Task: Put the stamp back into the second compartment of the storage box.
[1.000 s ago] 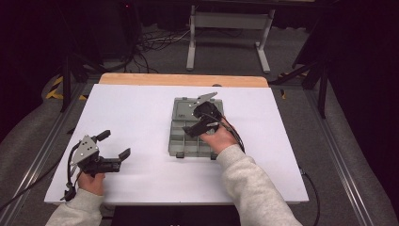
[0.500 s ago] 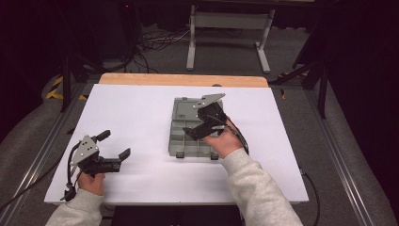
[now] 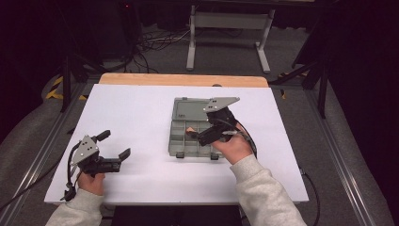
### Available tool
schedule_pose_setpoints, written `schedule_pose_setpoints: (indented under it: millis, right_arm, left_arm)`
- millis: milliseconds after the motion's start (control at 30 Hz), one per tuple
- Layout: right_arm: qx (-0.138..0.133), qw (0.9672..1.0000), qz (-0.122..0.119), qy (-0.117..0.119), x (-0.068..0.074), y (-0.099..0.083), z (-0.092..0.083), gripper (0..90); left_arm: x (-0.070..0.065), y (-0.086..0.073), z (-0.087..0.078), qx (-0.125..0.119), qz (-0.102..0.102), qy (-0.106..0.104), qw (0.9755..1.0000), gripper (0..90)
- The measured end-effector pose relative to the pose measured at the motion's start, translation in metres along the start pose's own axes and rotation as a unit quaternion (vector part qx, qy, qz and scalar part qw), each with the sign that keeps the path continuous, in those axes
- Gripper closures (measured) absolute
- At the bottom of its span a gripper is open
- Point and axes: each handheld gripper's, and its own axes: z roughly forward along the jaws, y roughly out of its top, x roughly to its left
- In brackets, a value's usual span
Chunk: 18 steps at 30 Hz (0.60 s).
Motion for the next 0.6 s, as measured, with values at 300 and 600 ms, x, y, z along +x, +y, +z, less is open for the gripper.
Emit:
schedule_pose_setpoints:
  millis: [300,600]
  right_arm:
    - [-0.033,0.9994,-0.001,-0.005,0.002,-0.016,-0.021,0.1]
    - [-0.104,0.9946,0.005,-0.005,-0.001,-0.048,-0.045,0.0]
  left_arm:
    - [0.000,0.000,0.000,0.001,0.000,0.001,1.0000,1.0]
    - [0.000,0.000,0.001,0.000,-0.002,0.002,1.0000,1.0]
